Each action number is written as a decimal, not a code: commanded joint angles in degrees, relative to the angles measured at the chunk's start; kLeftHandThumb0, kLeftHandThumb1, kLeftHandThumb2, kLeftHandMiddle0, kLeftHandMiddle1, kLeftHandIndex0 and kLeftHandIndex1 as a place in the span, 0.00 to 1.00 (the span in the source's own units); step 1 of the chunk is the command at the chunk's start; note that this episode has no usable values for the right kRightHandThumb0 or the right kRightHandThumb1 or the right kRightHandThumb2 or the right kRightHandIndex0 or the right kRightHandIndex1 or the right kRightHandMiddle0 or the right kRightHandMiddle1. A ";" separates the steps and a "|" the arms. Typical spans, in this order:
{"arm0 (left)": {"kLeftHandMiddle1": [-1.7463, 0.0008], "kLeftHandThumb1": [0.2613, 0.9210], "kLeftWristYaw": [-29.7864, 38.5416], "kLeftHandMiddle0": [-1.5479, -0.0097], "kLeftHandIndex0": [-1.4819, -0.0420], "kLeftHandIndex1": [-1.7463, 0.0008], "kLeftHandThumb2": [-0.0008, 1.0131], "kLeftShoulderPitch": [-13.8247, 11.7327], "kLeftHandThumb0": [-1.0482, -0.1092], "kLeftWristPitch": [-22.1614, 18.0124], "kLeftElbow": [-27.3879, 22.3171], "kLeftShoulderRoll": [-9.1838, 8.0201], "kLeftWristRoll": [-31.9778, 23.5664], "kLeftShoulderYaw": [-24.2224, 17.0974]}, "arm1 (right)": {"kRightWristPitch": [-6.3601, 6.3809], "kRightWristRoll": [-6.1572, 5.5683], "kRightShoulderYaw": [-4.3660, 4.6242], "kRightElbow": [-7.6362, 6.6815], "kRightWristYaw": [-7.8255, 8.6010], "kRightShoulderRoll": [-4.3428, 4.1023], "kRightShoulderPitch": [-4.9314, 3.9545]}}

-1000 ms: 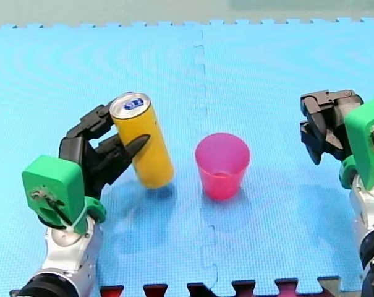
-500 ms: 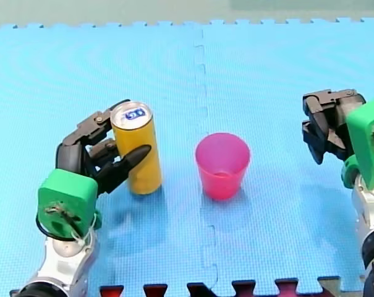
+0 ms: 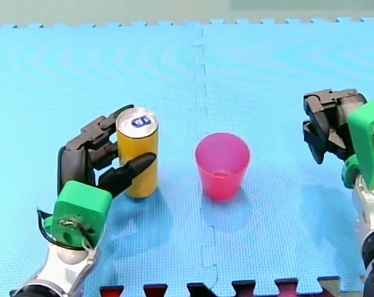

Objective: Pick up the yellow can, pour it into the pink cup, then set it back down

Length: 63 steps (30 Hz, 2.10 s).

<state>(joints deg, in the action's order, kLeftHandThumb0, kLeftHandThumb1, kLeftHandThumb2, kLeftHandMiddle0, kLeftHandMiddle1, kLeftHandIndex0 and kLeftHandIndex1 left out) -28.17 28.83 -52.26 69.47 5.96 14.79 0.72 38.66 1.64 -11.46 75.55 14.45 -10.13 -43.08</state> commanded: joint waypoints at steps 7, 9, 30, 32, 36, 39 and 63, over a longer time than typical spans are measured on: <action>1.00 0.90 1.99 0.17 0.23 1.00 0.00 0.54 0.68 -2.07 0.61 0.56 -2.39 -0.99 | -0.13 -0.31 -0.25 -0.07 0.26 -0.58 0.01; 1.00 0.90 3.09 0.17 0.23 1.00 0.00 0.63 0.68 -2.23 0.78 0.90 -3.49 -1.57 | -0.19 -0.36 -0.31 -0.07 0.32 -0.70 -0.02; 1.00 0.87 6.55 0.20 0.23 1.00 0.00 3.21 0.76 0.96 2.54 -1.10 -7.10 -5.48 | 0.34 0.10 0.13 -0.43 -0.14 -1.56 -0.15; 1.00 0.87 4.63 0.20 0.24 1.00 0.00 3.15 0.76 0.78 2.78 -1.24 -5.58 -4.69 | 0.29 0.15 0.23 -0.42 -0.24 -1.63 -0.19; 1.00 0.88 0.12 0.20 0.24 1.00 0.00 3.10 0.76 0.90 3.18 -1.56 -2.24 -2.98 | 0.23 0.14 0.32 -0.41 -0.34 -1.69 -0.20; 1.00 0.88 -3.28 0.20 0.24 1.00 0.00 3.16 0.77 1.12 3.37 -1.86 0.07 -1.67 | 0.17 0.08 0.31 -0.41 -0.31 -1.77 -0.22; 1.00 0.90 -10.84 0.19 0.23 1.00 0.00 2.94 0.71 1.16 4.15 0.37 2.65 0.99 | 0.32 0.31 0.67 -0.56 -0.36 -2.29 0.02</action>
<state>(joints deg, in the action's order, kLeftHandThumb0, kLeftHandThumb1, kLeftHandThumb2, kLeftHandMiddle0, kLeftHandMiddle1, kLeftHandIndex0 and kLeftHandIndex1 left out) -38.64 31.35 -50.98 73.65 6.28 17.34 1.61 38.77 1.97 -10.78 75.12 14.20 -12.00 -43.09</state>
